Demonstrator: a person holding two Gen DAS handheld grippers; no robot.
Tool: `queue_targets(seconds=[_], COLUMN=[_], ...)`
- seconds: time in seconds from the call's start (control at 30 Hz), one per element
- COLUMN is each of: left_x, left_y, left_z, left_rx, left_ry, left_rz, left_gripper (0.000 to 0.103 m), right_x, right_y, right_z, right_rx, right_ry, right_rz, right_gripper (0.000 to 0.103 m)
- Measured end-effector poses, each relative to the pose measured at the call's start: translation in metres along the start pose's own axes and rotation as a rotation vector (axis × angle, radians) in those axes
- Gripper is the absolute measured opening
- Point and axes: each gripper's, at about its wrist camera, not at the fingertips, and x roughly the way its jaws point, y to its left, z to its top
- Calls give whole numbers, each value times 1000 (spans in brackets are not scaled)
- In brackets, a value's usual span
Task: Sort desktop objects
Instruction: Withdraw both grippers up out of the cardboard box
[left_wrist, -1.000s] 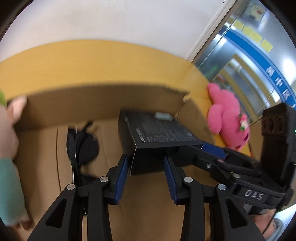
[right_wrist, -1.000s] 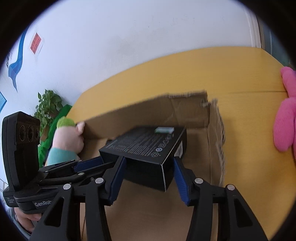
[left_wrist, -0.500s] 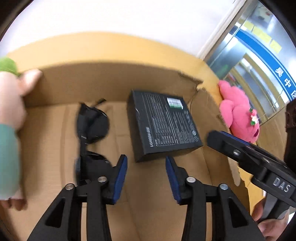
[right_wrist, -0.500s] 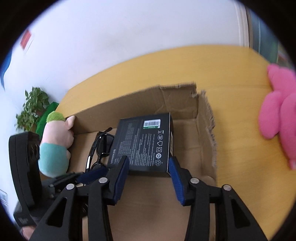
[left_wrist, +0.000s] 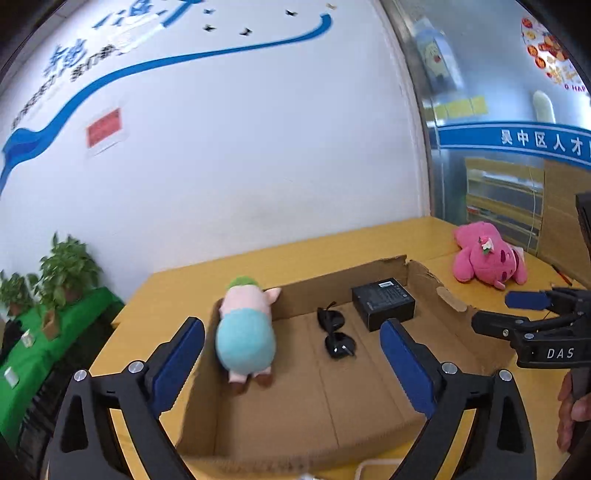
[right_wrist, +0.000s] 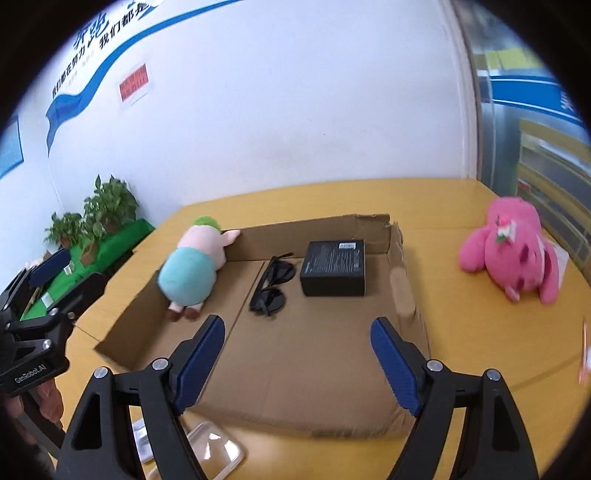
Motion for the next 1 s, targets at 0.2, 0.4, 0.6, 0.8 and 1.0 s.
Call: queue_targets(seconds=[0.2, 0.4, 0.6, 0.8, 1.0], left_x=[-50, -79, -81, -77, -76], left_y=[6, -9, -12, -10, -14], left_z=[-28, -41, -46, -57, -67], left_rx=[-112, -86, -96, -102, -66], left_ry=[-11, -28, -17, 15, 28], left_rz=[-9, -42, -70, -70, -89], left_gripper=[98, 98, 98, 98, 98], right_x=[-39, -69, -79, -76, -79], right_y=[18, 37, 61, 75, 77], right_z=[-30, -44, -51, -55, -61], right_rx=[-9, -77, -144, -168, -159], right_ry=[-1, -38, -66, -69, -82], right_rz=[-124, -177, -180, -217, -192], right_gripper=[82, 82, 82, 82, 82])
